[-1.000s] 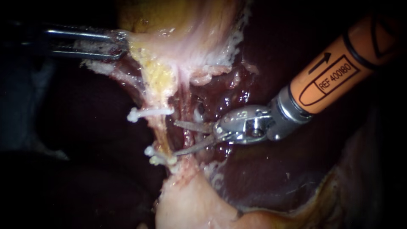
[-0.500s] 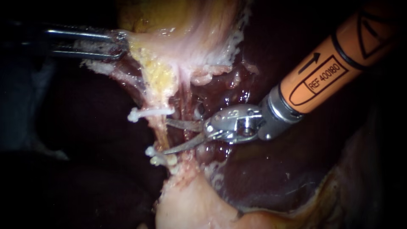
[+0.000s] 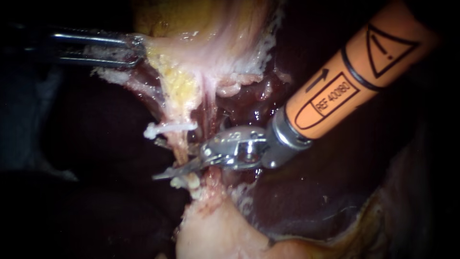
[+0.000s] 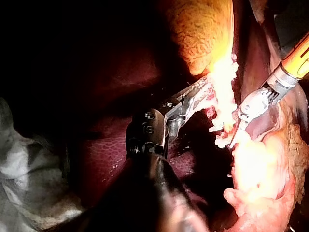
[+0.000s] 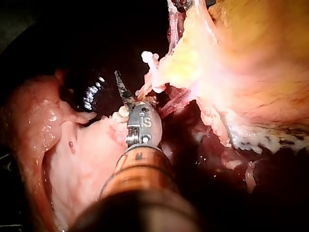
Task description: Go to the cutting position left tube
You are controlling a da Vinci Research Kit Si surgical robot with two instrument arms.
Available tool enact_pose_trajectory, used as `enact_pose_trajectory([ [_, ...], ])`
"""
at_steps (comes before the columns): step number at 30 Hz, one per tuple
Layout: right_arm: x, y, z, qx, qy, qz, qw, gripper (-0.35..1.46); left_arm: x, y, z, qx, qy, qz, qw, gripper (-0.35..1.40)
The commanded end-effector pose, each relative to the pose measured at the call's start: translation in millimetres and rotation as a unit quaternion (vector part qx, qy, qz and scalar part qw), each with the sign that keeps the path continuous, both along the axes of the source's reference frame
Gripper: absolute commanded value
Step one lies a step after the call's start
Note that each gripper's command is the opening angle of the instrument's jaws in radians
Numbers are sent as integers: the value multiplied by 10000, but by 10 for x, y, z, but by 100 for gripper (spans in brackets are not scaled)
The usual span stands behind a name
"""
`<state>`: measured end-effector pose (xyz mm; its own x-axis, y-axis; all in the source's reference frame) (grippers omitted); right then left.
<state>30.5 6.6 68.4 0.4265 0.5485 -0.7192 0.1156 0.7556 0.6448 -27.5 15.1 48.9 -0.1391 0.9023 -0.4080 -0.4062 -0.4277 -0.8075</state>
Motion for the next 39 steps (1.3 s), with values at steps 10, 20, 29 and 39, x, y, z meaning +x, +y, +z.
enact_pose_trajectory([
  [10,16,-3,-2,65,164,187,9997,145,-1,0,0,0,4,-4,10000,-35],
  [20,17,-1,-45,264,388,208,9987,145,-1,0,1,0,3,-3,10000,-35],
  [29,24,-12,-79,401,555,117,9976,145,0,0,1,1,1,0,10000,-35],
  [39,25,-13,-80,404,572,117,9975,145,0,0,1,1,1,0,10000,-35],
])
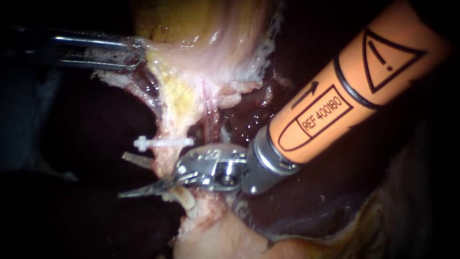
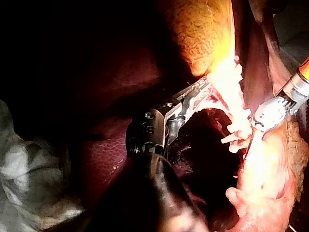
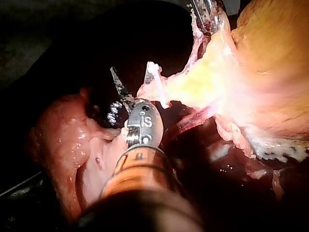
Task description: Go to the cutting position left tube
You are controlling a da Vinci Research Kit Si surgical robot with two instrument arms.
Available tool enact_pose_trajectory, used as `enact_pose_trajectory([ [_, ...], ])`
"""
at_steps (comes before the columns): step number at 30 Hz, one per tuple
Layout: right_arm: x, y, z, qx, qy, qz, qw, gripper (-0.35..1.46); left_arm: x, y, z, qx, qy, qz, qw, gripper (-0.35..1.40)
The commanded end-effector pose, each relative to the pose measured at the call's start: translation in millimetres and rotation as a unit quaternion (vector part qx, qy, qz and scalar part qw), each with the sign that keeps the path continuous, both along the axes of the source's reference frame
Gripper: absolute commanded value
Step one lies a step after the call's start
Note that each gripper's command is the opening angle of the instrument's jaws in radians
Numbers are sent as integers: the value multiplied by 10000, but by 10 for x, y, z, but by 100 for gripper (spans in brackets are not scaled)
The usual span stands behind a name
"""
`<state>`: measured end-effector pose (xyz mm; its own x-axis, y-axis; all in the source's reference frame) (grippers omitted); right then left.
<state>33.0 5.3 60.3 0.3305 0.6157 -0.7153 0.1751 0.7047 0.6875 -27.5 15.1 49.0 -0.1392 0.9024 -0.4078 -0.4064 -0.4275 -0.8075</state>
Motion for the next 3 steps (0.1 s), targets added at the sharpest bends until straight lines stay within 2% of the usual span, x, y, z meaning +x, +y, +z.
enact_pose_trajectory([
  [1,0,0,1,-2,-1,0,10000,145,0,0,0,0,-1,1,10000,-35],
  [3,0,0,1,-2,-1,0,10000,145,0,0,0,0,-1,1,10000,-35],
])
